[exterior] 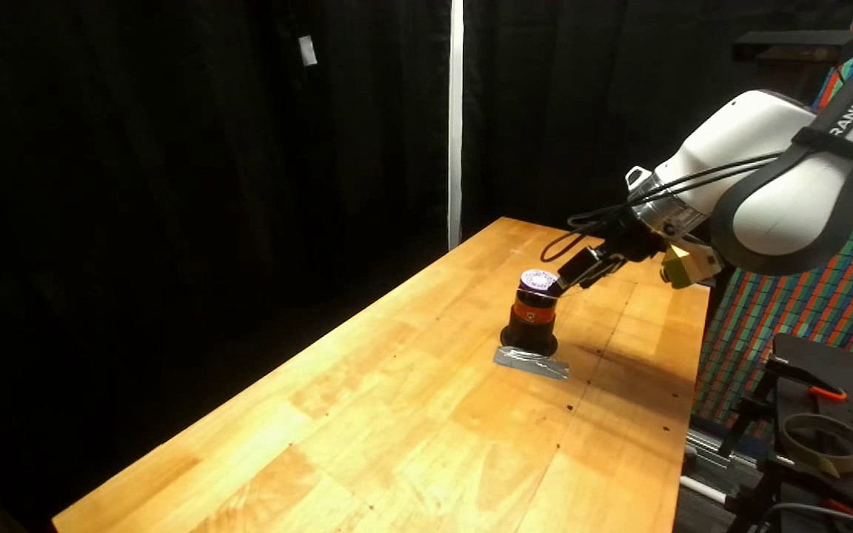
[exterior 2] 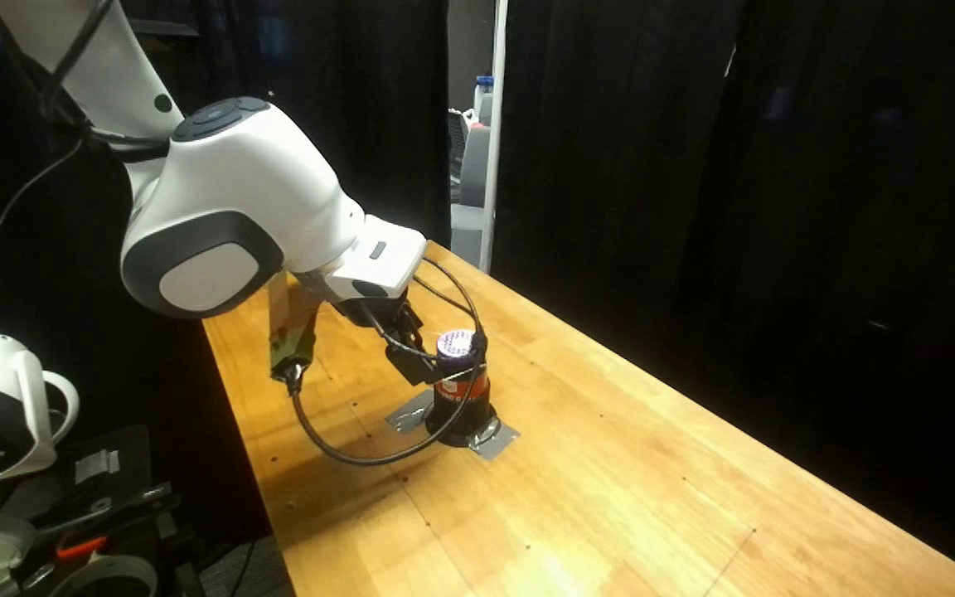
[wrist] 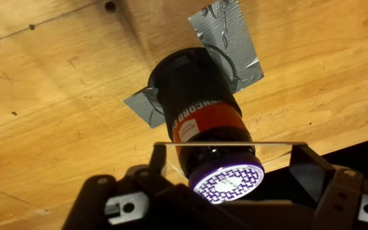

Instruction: Put a rubber band around the brown cup

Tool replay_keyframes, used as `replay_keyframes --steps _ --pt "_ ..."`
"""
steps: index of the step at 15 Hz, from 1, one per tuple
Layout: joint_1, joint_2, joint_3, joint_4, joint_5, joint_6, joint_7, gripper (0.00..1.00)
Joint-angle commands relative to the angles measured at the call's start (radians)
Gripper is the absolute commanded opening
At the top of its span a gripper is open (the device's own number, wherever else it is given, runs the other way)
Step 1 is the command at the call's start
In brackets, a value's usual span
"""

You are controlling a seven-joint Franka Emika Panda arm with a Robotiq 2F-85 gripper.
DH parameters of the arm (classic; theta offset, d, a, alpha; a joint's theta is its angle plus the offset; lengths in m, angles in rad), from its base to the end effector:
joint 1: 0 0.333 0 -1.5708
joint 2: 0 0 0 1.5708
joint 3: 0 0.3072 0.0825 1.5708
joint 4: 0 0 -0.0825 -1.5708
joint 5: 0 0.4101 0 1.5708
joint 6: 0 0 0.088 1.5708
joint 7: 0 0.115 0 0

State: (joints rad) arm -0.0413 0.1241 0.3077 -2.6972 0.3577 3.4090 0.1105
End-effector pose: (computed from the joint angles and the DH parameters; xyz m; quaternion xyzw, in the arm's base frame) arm 0.4516 0.0849 0.2164 -0.9521 0.1104 -0.2751 0.0754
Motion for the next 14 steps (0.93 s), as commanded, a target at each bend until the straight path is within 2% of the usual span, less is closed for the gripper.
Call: replay_keyframes --steps 1,2,8,10,11,12,14 --pt "0.061 -0.069 -0.085 -0.087 -0.064 0.043 0.039 0.73" --pt "-0.003 -0.067 -0.020 -0.089 -0.063 0.069 0.035 0.66" --pt "-0.051 -0.005 0.042 -0.051 -0.155 0.146 0.157 0.18" --pt "-0.059 -0.009 0.042 -0.051 -0.171 0.163 0.168 0.11" --pt "0.027 -0.028 -0.058 -0.051 -0.166 0.143 0.143 0.46" --pt "0.025 -0.057 -0.069 -0.050 -0.180 0.094 0.137 0.41" --pt "0.045 -0.112 -0.112 -0.047 -0.185 -0.002 0.106 0.47"
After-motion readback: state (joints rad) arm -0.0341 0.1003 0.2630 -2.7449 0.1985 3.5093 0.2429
